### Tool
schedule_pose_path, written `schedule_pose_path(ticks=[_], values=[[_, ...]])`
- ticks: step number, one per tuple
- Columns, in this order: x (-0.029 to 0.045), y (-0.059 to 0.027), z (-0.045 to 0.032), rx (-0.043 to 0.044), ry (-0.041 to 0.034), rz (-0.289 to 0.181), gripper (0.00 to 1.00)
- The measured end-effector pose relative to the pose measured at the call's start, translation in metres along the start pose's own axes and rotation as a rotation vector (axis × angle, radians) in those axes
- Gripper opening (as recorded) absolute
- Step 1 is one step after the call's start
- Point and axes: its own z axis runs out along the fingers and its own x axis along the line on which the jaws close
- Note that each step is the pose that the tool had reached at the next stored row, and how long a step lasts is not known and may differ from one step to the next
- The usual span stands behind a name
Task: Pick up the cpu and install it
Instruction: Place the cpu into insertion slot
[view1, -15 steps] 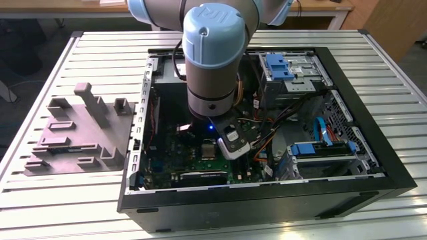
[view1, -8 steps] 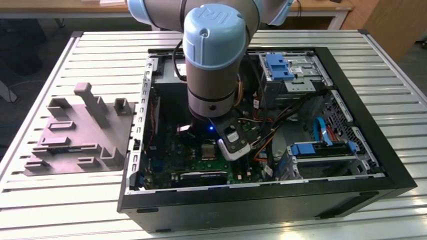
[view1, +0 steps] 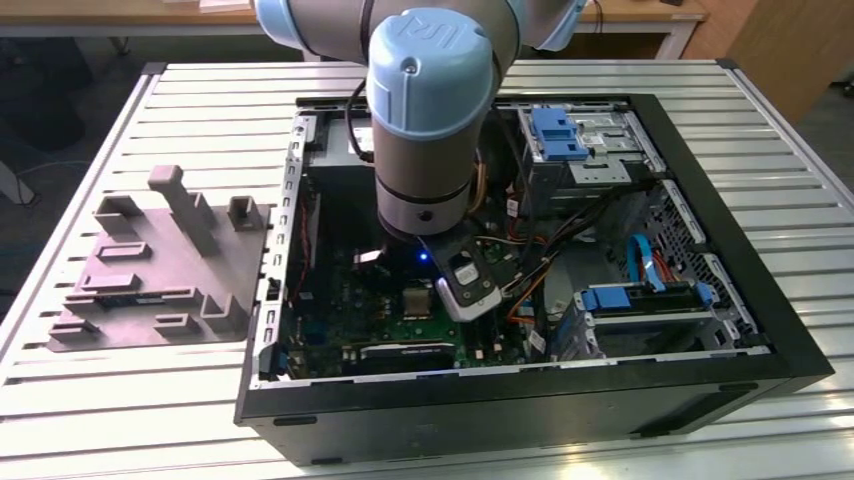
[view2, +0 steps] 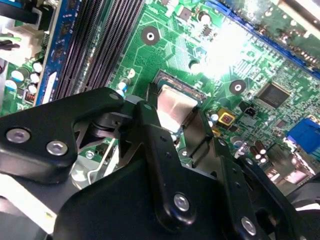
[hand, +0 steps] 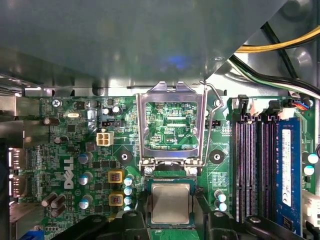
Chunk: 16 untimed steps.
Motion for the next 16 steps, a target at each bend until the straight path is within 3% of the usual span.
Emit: schedule_pose_path(ticks=[1,2,8,10,11,16], values=[[0.0,0.0,-0.0005,-0.0002,0.0006,0.0,0.46],[0.0001,0.0,-0.0007,-0.0003,0.0012,0.0,0.52],[0.0001,0.0,-0.001,-0.0002,0.0017,0.0,0.52],[0.0001,0.0,-0.0017,-0.0002,0.0022,0.0,0.51],[0.0001,0.0,-0.0018,-0.0005,0.0023,0.0,0.44],[0.0001,0.0001,-0.0059,-0.0007,0.0031,0.0,0.44]])
